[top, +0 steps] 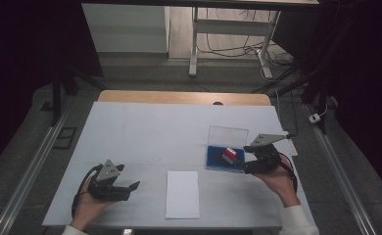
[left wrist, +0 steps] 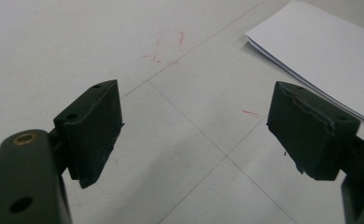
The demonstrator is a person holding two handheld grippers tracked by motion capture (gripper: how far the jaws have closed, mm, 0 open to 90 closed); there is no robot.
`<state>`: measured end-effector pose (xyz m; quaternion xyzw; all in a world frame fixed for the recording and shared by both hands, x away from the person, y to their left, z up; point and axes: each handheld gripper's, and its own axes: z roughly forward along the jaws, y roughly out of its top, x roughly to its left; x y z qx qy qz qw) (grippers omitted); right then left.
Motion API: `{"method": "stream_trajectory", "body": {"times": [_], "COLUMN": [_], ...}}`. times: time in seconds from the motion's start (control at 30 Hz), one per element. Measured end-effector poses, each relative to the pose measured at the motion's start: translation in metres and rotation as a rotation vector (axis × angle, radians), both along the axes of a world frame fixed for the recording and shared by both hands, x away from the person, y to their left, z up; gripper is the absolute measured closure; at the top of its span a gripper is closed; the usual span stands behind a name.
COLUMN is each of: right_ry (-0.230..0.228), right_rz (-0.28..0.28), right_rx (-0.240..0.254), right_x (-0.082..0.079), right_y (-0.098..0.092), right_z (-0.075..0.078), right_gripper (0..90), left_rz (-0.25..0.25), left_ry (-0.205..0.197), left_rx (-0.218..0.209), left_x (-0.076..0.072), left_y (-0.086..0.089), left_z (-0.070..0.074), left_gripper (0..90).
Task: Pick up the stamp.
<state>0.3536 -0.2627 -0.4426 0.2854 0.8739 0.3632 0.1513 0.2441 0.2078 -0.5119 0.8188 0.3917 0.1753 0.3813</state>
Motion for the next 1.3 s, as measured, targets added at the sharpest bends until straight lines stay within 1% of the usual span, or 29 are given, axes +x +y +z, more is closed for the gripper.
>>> {"method": "stream_trajectory", "body": {"times": [0.03, 0.23, 0.4, 0.47, 0.57, 0.7, 0.77, 0.87, 0.9, 1.1, 1.13, 1.23, 1.3], "right_ry": [0.002, 0.004, 0.005, 0.013, 0.020, 0.029, 0.037, 0.045, 0.060, 0.064, 0.069, 0.080, 0.090], "right_rz": [0.002, 0.011, 0.023, 0.026, 0.025, 0.025, 0.025, 0.016, 0.016, 0.013, 0.009, 0.001, -0.005], "right_rx": [0.014, 0.008, 0.015, 0.015, 0.017, 0.010, -0.001, -0.012, -0.014, -0.028, -0.038, -0.042, -0.042], "right_x": [0.003, 0.011, 0.016, 0.018, 0.020, 0.025, 0.029, 0.033, 0.035, 0.035, 0.037, 0.038, 0.040], "right_y": [0.001, 0.006, 0.013, 0.015, 0.017, 0.021, 0.024, 0.024, 0.025, 0.025, 0.025, 0.023, 0.022], "right_z": [0.001, 0.000, -0.002, -0.002, -0.002, -0.005, -0.008, -0.011, -0.013, -0.015, -0.017, -0.020, -0.023], "right_gripper": [31.1, 31.6, 32.3, 33.0, 34.0, 36.4, 39.0, 40.3, 41.2, 44.2, 45.5, 47.3, 50.9], "left_rz": [0.002, 0.002, 0.004, 0.005, 0.007, 0.008, 0.009, 0.010, 0.011, 0.016, 0.015, 0.016, 0.018], "left_ry": [-0.001, 0.001, 0.001, 0.001, 0.002, 0.002, 0.003, 0.002, 0.001, 0.001, 0.002, 0.004, 0.002], "left_rx": [0.003, 0.008, 0.011, 0.019, 0.018, 0.016, 0.014, 0.016, 0.015, 0.012, 0.011, 0.012, 0.013], "left_x": [0.000, 0.001, 0.000, 0.000, 0.000, -0.001, -0.001, -0.001, -0.002, -0.001, -0.001, -0.002, -0.001], "left_y": [0.000, -0.001, -0.002, -0.002, -0.002, -0.001, -0.001, -0.001, -0.001, 0.001, 0.001, 0.001, 0.001], "left_z": [0.000, -0.001, -0.002, -0.002, -0.003, -0.003, -0.002, -0.003, -0.002, -0.003, -0.003, -0.003, -0.003], "left_gripper": [18.4, 18.5, 18.6, 18.5, 18.6, 18.6, 18.6, 18.5, 18.5, 18.5, 18.5, 18.5, 18.5]}}
